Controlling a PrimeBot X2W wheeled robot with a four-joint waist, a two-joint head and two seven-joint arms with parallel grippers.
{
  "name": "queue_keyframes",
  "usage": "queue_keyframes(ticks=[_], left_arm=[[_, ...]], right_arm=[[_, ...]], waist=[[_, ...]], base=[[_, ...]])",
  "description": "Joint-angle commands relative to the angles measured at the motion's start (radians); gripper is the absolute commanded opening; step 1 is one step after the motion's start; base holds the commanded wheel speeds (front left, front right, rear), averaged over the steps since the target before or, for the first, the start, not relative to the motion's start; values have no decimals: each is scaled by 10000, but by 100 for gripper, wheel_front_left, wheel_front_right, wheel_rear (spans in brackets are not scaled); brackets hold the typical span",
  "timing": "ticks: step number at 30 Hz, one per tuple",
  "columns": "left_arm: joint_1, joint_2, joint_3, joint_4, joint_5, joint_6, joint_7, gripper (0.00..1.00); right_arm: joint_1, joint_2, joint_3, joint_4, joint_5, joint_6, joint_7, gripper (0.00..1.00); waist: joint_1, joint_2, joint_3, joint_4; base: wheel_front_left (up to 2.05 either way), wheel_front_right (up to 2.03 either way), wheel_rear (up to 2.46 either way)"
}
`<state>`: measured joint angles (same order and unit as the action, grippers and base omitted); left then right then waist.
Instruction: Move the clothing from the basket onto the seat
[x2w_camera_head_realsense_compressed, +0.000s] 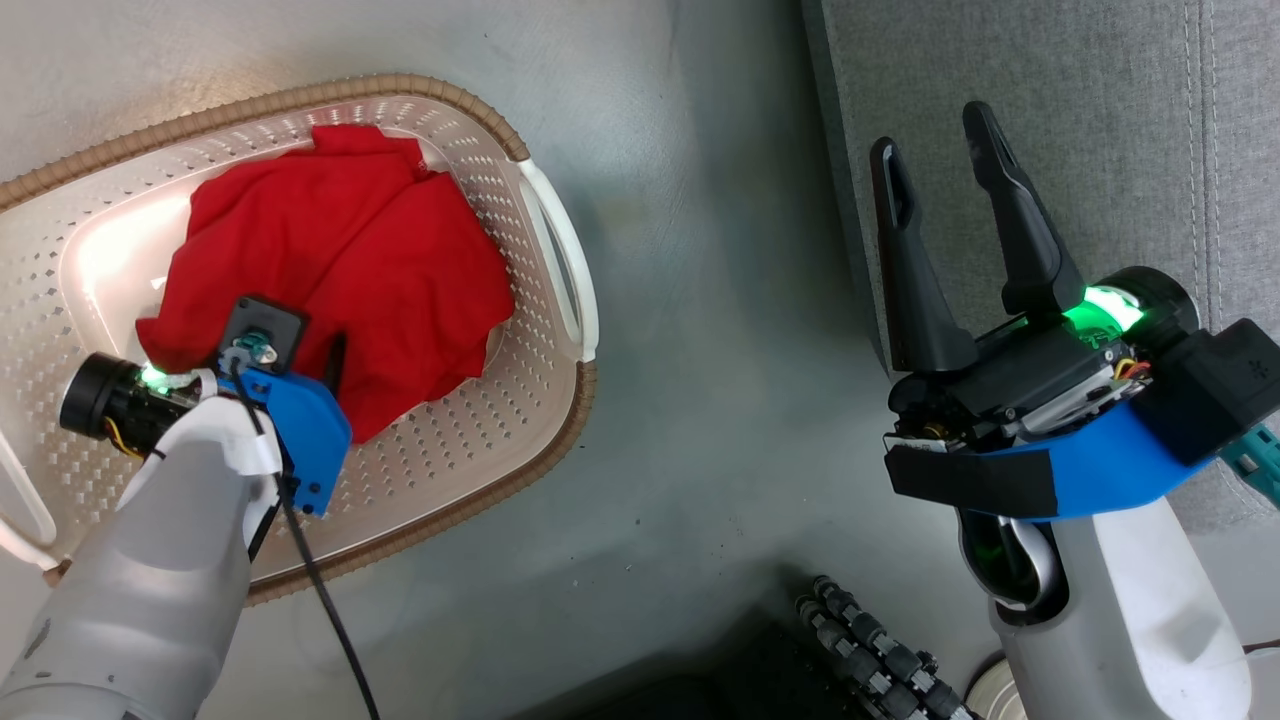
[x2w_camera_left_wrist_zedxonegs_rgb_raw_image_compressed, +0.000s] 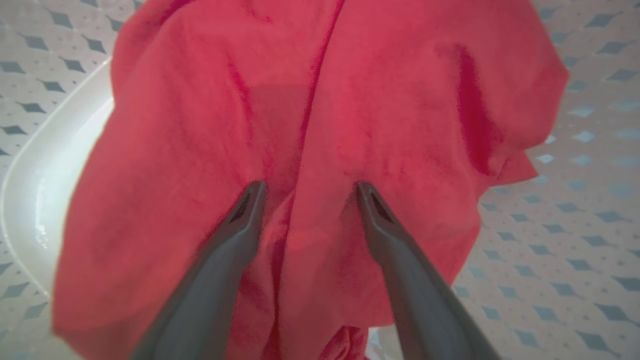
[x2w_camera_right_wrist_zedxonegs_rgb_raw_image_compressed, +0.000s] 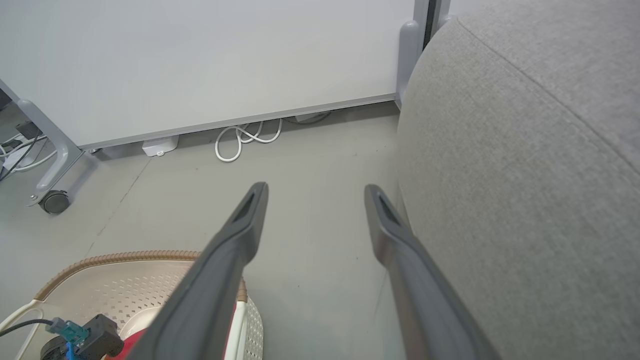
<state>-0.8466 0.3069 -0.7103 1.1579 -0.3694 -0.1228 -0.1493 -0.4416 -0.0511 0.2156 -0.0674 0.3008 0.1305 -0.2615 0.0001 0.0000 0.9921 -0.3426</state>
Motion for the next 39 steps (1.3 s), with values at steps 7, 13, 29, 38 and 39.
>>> queue_keyframes(ticks=[7, 13, 29, 38, 39], left_arm=[[-349, -173, -614, 668, 431, 165, 1003, 100], [-458, -317, -826, 865, 486, 130, 1401, 100], [-648, -409, -1128, 1033, 357, 25, 1455, 0], [-652, -454, -1248, 1081, 239, -4, 1200, 0], [-638, -479, -1259, 1084, 212, -10, 1171, 0]], right_arm=[[11, 11, -23, -8, 66, 3, -51, 100], [-34, 12, -39, 23, 62, 3, -51, 100], [-14, 12, -45, 47, 24, 5, -52, 100], [-39, 12, -48, 131, 17, 5, -52, 100], [-35, 12, -55, 166, -2, 5, -52, 100]], waist=[[-1, 0, -46, 33], [-1, 0, -115, 81], [-1, 0, -205, 117], [-1, 0, -389, 120], [-1, 0, -443, 143]], base=[[0, 0, 0], [0, 0, 0], [0, 0, 0], [0, 0, 0], [0, 0, 0]])
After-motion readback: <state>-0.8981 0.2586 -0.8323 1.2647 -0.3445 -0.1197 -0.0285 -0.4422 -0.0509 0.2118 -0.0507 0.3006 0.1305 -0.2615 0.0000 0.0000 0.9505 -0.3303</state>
